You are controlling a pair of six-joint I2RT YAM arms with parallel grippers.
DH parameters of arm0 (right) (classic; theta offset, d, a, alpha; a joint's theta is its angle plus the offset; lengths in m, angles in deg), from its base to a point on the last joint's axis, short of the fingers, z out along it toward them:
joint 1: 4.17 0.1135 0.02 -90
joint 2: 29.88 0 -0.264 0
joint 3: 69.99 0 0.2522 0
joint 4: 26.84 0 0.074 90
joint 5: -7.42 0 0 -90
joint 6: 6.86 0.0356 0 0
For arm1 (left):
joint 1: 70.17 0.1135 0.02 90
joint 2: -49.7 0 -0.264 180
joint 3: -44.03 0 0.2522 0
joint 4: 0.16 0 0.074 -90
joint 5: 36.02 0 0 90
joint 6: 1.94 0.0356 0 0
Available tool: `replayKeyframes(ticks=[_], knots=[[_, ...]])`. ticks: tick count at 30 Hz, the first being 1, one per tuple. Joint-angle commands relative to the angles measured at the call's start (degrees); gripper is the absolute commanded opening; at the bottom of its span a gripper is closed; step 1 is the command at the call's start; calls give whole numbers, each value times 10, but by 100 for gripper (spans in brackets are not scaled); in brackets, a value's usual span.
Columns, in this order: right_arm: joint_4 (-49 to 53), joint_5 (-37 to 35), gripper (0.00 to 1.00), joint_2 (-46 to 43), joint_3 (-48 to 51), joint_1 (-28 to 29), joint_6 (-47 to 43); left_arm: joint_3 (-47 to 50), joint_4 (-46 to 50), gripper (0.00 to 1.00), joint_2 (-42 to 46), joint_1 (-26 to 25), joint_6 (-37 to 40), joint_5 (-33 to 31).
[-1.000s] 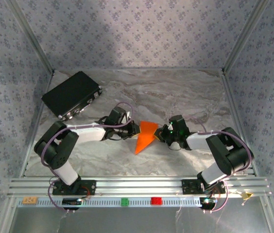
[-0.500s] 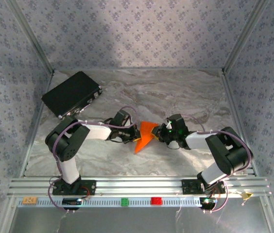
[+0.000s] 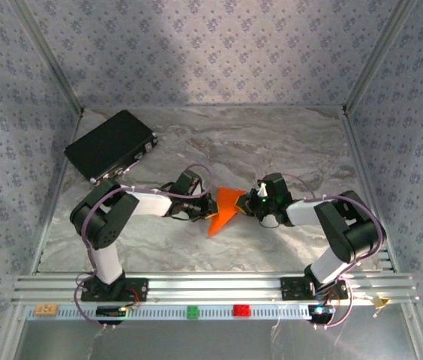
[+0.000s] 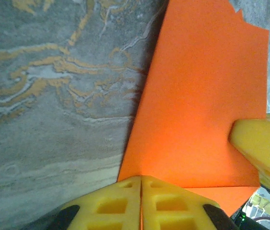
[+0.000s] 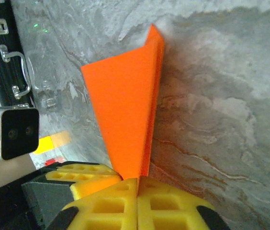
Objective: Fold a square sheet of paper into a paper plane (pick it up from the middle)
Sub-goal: Fold the wing for the fifth time at the center of the table.
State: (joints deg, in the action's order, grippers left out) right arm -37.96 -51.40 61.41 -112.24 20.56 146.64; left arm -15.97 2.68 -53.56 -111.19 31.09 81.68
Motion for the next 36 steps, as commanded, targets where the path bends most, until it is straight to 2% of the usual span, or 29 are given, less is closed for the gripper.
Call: replayKeyframes(ticks=[1, 4, 8, 15, 23, 36], knots=[[15, 9, 4, -3, -12, -3, -7, 7, -5, 19, 30, -4, 25, -17], [18, -5, 1, -13, -6, -3, 17, 6, 29, 34, 76, -18, 63, -67], [18, -20, 0, -22, -2, -1, 52, -18, 126, 42, 123, -62, 149, -172], [25, -32, 0, -36, -6, 3, 79, -38, 202, 44, 143, -159, 234, -292], [40, -32, 0, -41, -14, 8, 83, -98, 273, 46, 86, -239, 270, -414], [36, -35, 0, -44, -17, 11, 92, -162, 342, 42, 8, -285, 264, -527]])
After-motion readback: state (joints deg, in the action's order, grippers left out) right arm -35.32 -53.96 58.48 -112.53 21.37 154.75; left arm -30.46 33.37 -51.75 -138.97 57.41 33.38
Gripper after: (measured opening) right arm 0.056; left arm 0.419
